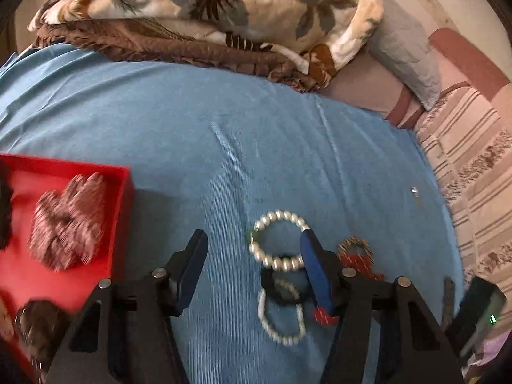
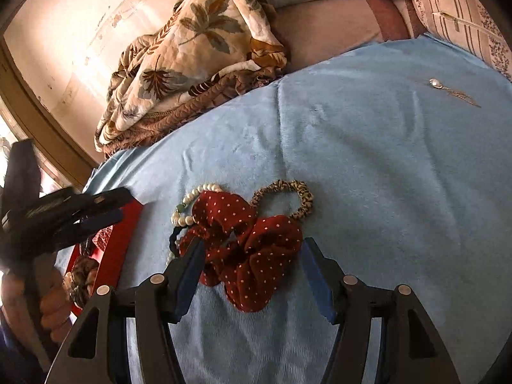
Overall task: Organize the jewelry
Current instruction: 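Close the left gripper on a pearl bracelet while the right gripper grasps the red polka-dot scrunchie, then lift the pearl bracelet with the left tool while the right tool carries the red scrunchie toward the tray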
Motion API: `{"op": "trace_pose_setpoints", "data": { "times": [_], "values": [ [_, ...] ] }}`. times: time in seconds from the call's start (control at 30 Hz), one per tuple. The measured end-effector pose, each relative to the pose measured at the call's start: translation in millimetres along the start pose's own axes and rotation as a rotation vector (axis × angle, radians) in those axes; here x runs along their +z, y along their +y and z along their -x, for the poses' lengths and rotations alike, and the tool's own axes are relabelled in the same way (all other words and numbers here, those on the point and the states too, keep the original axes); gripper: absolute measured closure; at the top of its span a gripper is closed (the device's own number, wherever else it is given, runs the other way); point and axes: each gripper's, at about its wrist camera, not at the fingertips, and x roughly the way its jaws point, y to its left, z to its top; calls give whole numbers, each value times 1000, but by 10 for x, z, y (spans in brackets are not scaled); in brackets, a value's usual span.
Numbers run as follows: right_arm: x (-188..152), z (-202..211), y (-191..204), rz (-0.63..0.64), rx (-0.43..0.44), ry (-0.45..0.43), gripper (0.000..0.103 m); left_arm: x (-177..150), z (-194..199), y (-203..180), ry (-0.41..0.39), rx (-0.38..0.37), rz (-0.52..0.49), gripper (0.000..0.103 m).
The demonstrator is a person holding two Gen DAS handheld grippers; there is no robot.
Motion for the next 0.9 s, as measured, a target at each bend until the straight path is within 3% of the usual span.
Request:
{"op": "trace_pose_setpoints", "data": {
  "times": [0.17, 0.3, 0.4, 0.43, 0.47, 0.5, 0.53, 0.63, 0.9],
  "values": [
    [31, -106, -78, -8, 21, 17, 37, 40, -384, -98, 84, 16, -33, 44],
    [44, -152, -120, -24, 40, 27, 40, 10, -533, -212, 95, 50, -105, 44],
    [46, -195, -122, -23, 38, 33, 48, -2, -584, -295, 82, 76, -156, 44],
    [45, -202, -122, -21, 34, 33, 52, -8, -589, -320, 81, 81, -170, 47],
    [42, -205, -118, -19, 30, 32, 55, -10, -592, -329, 79, 87, -179, 62],
    [39, -217, -113, -16, 28, 36, 65, -15, -598, -346, 78, 104, -188, 73],
    [34, -232, -106, -13, 31, 44, 75, -14, -600, -357, 78, 136, -195, 89],
    [25, -234, -75, 5, 41, 51, 86, -5, -522, -342, 80, 121, -160, 92],
    [-68, -29, 43, 59, 8, 11, 88, -193, 169, -422, -41, 83, -183, 92]
  ]
}}
